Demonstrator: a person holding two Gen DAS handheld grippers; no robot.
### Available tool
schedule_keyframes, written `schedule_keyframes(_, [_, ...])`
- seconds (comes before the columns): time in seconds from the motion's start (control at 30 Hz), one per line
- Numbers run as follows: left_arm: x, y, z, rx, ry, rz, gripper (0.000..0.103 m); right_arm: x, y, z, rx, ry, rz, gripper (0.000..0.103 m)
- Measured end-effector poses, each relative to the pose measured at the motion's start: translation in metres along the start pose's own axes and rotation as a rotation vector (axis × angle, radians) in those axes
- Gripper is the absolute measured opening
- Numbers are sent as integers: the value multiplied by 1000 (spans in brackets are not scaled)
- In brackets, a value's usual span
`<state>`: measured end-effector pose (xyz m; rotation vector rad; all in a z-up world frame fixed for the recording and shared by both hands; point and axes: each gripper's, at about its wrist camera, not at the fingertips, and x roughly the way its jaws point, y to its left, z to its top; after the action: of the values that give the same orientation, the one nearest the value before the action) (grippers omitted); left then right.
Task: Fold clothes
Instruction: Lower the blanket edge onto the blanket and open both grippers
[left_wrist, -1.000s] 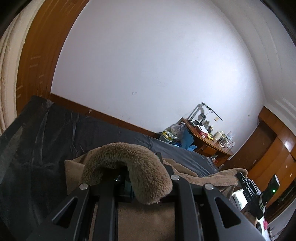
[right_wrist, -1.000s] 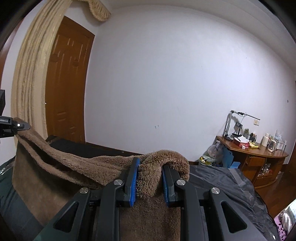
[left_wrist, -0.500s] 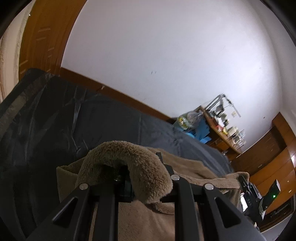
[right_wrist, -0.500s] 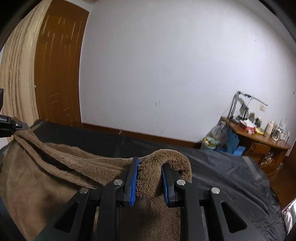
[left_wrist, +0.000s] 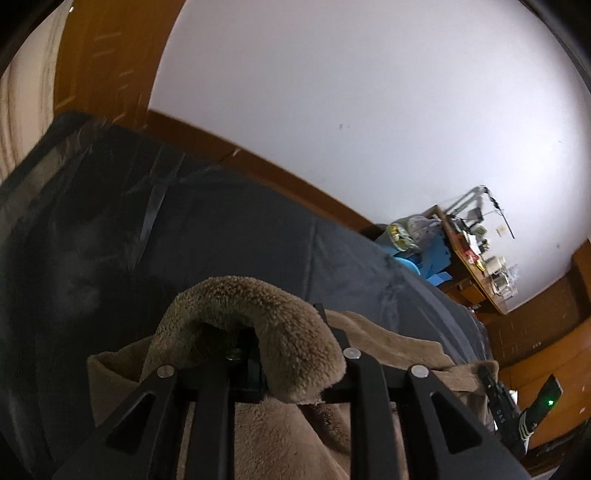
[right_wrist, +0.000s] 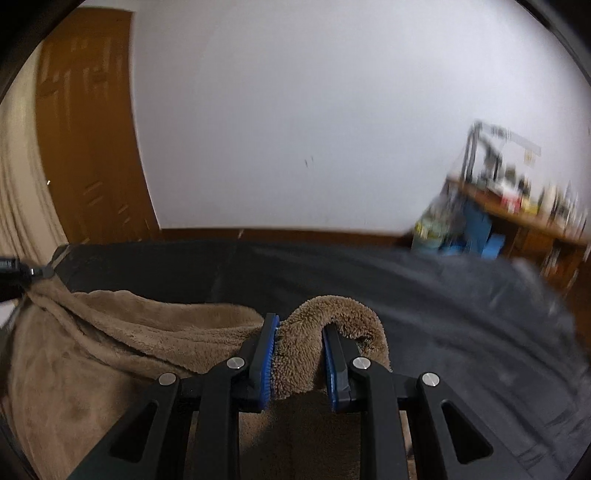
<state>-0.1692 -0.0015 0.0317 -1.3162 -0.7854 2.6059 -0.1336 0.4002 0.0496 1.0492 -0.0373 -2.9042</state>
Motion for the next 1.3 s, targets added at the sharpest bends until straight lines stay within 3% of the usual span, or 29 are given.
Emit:
schedule_keyframes(0.13, [26,7,-5,-30,61,48,32,21,-12,-4,44,95,41,28])
schedule_keyframes(0.27, [32,26,-3,-115,99,-27,38,18,-22,-5,72,96,83,31])
schedule_keyframes(0.37, [18,40,4,-201,60,-120,65,9,-34,-1,122,62,132,35])
schedule_keyframes(0.43, [7,49,7,-238,26,-164,70,1,-41,0,167,33,168,54])
schedule_keyframes(0.47, [4,52,7,-248,25,-189,74,-2,-44,1,185,18,178,73])
schedule_keyframes(0.5, [1,54,7,-257,25,-214,75,-7,-45,1,194,-10,165,84])
schedule_keyframes(0.53, [-2,55,4,-254,22,-219,77,-11,-46,2,198,-32,154,84])
schedule_keyframes(0.7, [-16,43,-10,-131,-14,-114,80,-12,-36,1,113,-7,138,84])
schedule_keyframes(0.83, [-22,31,-17,-47,-19,-134,80,-13,-27,0,45,14,124,84])
schedule_keyframes(0.97, [-20,4,-25,119,3,-111,80,-13,-18,-1,-25,34,112,84])
schedule_keyframes(1.07, [-7,-20,-25,242,6,-12,80,0,6,5,-115,58,140,84])
schedule_keyframes(1.2, [16,-23,-19,258,28,89,80,28,43,7,-262,144,182,84])
schedule_keyframes(1.3, [33,-9,-12,216,61,150,80,55,56,4,-335,210,106,84])
